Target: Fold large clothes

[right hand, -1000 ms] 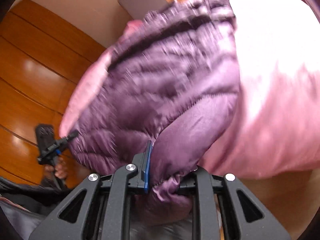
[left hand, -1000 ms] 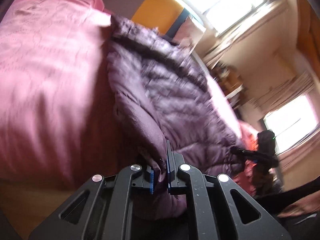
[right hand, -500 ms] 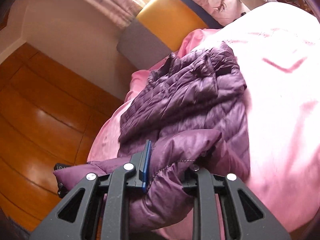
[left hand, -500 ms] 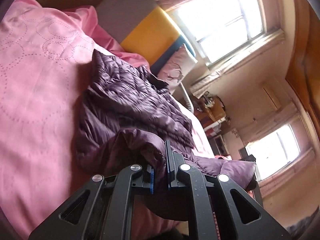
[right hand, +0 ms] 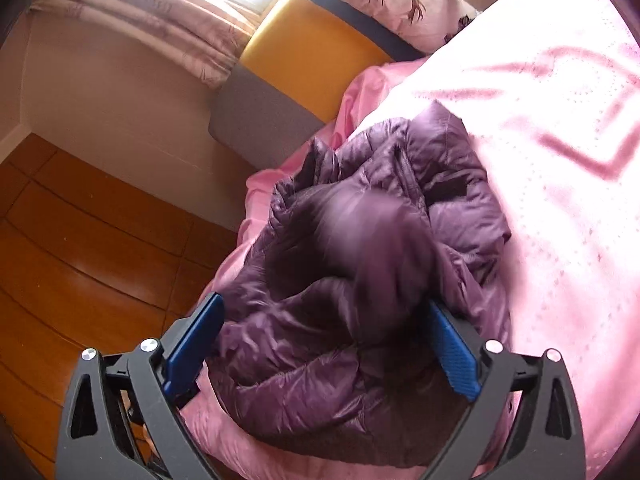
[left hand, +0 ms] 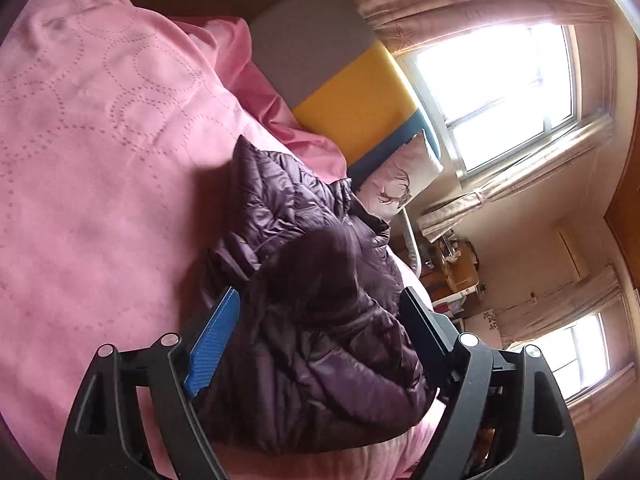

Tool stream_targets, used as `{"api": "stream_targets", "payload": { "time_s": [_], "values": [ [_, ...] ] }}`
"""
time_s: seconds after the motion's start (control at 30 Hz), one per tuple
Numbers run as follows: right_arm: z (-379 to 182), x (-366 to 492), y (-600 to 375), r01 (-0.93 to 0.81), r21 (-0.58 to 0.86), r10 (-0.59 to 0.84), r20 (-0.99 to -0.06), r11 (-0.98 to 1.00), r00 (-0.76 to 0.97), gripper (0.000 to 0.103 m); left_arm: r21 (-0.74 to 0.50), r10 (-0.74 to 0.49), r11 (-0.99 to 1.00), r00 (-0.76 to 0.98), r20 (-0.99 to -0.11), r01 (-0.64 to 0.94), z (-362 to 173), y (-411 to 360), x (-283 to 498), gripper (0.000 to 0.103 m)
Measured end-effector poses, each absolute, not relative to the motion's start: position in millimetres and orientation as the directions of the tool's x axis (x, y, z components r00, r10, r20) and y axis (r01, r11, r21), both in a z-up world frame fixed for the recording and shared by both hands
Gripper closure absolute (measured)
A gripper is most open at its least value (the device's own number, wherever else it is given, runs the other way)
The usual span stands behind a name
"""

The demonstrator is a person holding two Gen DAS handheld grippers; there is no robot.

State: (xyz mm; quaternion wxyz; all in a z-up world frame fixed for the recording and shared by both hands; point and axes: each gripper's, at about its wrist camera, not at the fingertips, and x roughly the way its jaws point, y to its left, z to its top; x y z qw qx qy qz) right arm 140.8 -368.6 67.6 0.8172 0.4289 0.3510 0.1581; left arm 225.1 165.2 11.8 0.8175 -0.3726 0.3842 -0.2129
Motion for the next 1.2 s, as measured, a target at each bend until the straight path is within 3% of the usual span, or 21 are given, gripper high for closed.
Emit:
{"api": "stream_targets", "payload": {
  "time_s": [0.13, 0.23, 0.27, 0.3, 0.37, 0.43, 0.57, 0.63, 1.1, 1.2],
  "values": [
    [68.4, 109.9, -378.5, 0.047, 0.777, 0.513, -0.459, 0.628, 0.725, 0.002, -0.739, -0.635, 0.669, 0.579, -0.512, 0.079, -8.2, 161.0, 214.3, 0.022],
    [48.9, 86.8, -377.7, 0.087, 0.710, 0.460, -0.540, 0.699, 0.705, 0.002, -0.735, -0.655, 0.673, 0.533, -0.535, 0.090, -29.3, 151.6, 209.6, 0.024],
    [41.8, 81.9, -375.8, 0.099, 0.691, 0.449, -0.565, 0.716, 0.692, 0.005, -0.737, -0.666, 0.670, 0.516, -0.539, 0.095, -34.7, 147.3, 209.0, 0.028],
    [32.7, 78.7, -371.5, 0.113, 0.666, 0.436, -0.597, 0.738, 0.673, 0.009, -0.731, -0.673, 0.674, 0.495, -0.549, 0.106, -40.0, 141.3, 208.3, 0.038],
    [19.1, 76.4, -362.2, 0.120, 0.620, 0.418, -0.646, 0.776, 0.639, 0.032, -0.695, -0.654, 0.708, 0.490, -0.576, 0.127, -42.8, 133.1, 206.2, 0.053],
    [11.5, 76.4, -354.7, 0.125, 0.589, 0.397, -0.670, 0.798, 0.627, 0.045, -0.682, -0.645, 0.720, 0.486, -0.589, 0.130, -43.9, 132.6, 204.9, 0.073],
    [15.3, 75.0, -350.9, 0.117, 0.590, 0.405, -0.671, 0.799, 0.621, 0.074, -0.662, -0.638, 0.734, 0.489, -0.594, 0.153, -38.0, 136.2, 194.3, 0.088],
    [19.6, 67.6, -350.2, 0.102, 0.577, 0.405, -0.677, 0.810, 0.614, 0.080, -0.647, -0.636, 0.742, 0.488, -0.598, 0.175, -34.1, 133.4, 187.6, 0.091],
    [38.1, -45.3, -342.9, -0.008, 0.499, 0.440, -0.755, 0.866, 0.487, 0.083, -0.637, -0.652, 0.745, 0.410, -0.637, 0.195, -28.4, 145.2, 71.6, 0.092],
    [47.3, -51.3, -336.8, -0.040, 0.433, 0.397, -0.782, 0.900, 0.480, 0.078, -0.602, -0.615, 0.779, 0.408, -0.675, 0.176, -27.5, 148.4, 49.8, 0.090]
  ]
}}
